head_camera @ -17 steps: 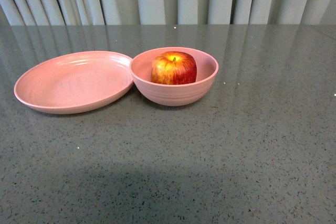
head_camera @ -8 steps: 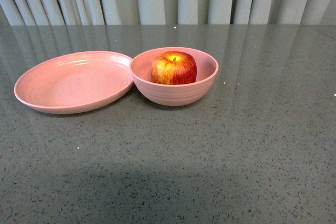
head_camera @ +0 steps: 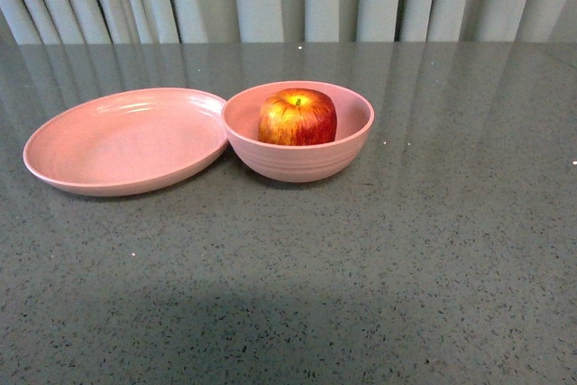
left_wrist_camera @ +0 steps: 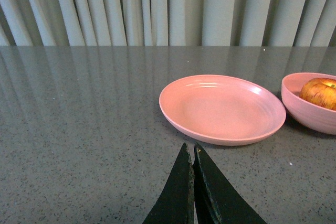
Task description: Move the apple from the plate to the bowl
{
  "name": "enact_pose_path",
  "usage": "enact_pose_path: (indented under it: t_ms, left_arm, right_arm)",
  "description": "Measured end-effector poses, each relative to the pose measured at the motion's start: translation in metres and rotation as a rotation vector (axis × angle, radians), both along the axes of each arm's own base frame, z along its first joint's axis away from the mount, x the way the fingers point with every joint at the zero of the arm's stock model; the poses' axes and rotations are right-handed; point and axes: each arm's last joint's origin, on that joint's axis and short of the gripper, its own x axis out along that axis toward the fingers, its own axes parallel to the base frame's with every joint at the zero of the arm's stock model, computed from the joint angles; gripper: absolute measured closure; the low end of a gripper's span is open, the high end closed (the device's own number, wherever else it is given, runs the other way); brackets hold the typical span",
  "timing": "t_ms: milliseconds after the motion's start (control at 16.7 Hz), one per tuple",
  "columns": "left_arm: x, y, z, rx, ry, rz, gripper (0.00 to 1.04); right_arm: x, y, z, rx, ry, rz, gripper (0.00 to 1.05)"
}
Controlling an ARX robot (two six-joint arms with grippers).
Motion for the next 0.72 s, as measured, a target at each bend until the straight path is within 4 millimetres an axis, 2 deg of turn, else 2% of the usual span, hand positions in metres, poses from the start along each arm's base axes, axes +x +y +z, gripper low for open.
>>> enact_pose_path:
  t_ms: [240, 360, 720]
  left_arm:
    - [-0.009, 0.0, -0.013, 0.0, 0.032, -0.003, 1.04]
    - [-0.014, 0.0, -0.008, -0.001, -0.014, 0.002, 1.04]
    - [-0.013, 0.0, -0.011, -0.001, -0.001, -0.001, 1.04]
  right_arm:
    - [0.0, 0.0, 0.0, 0.0, 0.0, 0.0, 0.07]
    - [0.0, 0.0, 0.0, 0.0, 0.0, 0.001, 0.07]
    - [0.0, 0.0, 0.0, 0.0, 0.0, 0.0, 0.07]
